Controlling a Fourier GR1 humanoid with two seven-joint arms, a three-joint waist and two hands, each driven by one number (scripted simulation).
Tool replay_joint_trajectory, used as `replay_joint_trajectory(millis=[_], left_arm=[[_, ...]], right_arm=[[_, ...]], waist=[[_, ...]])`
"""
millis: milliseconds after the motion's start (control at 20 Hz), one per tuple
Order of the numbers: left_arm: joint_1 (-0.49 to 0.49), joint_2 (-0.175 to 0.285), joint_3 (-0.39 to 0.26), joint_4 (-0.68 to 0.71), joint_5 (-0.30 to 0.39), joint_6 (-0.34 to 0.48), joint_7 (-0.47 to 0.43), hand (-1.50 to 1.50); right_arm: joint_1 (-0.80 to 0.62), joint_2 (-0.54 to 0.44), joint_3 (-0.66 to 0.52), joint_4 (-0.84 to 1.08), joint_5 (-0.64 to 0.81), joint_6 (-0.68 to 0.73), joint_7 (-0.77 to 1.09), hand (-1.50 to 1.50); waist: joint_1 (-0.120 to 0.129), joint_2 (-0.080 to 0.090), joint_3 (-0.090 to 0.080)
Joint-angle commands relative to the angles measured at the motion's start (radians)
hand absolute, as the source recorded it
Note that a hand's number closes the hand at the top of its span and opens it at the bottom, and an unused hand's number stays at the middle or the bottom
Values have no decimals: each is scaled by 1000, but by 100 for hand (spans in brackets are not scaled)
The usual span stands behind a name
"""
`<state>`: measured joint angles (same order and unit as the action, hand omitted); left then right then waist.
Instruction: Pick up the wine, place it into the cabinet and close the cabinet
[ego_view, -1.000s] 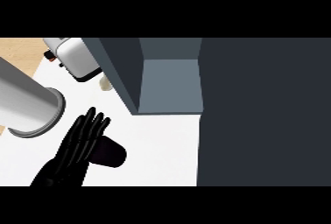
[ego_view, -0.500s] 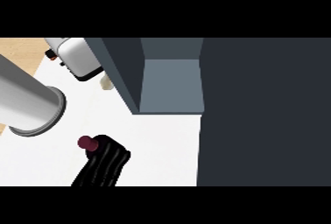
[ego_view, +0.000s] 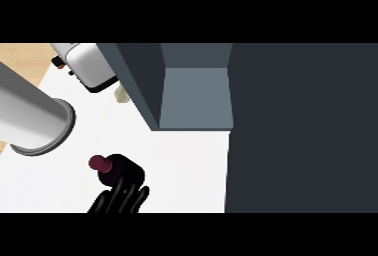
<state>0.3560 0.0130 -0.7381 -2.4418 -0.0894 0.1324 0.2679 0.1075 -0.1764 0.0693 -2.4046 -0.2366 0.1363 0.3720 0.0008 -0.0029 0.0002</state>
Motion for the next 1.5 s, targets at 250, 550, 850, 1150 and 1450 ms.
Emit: replay_joint_trajectory(millis=[250,550,850,1150,1450], left_arm=[[-7,28,-38,-174,-47,76,141,-150],[19,104,172,-211,122,40,94,-150],[6,104,282,-149,170,36,64,-150],[-35,116,454,-96,283,-17,80,-150],[-34,95,504,-8,342,-59,78,-150]], right_arm=[[-23,-5,-29,-113,-40,-38,103,-150],[-45,-14,-30,-155,-54,-45,142,-150],[-41,-9,-10,-174,-28,-52,168,-150],[-94,-22,-69,-125,-61,-51,171,-150],[-77,-3,-35,-168,-31,-62,180,-150]], waist=[[2,-1,0],[-3,0,-2],[-4,-1,-2],[-3,1,-1],[-5,0,-1]])
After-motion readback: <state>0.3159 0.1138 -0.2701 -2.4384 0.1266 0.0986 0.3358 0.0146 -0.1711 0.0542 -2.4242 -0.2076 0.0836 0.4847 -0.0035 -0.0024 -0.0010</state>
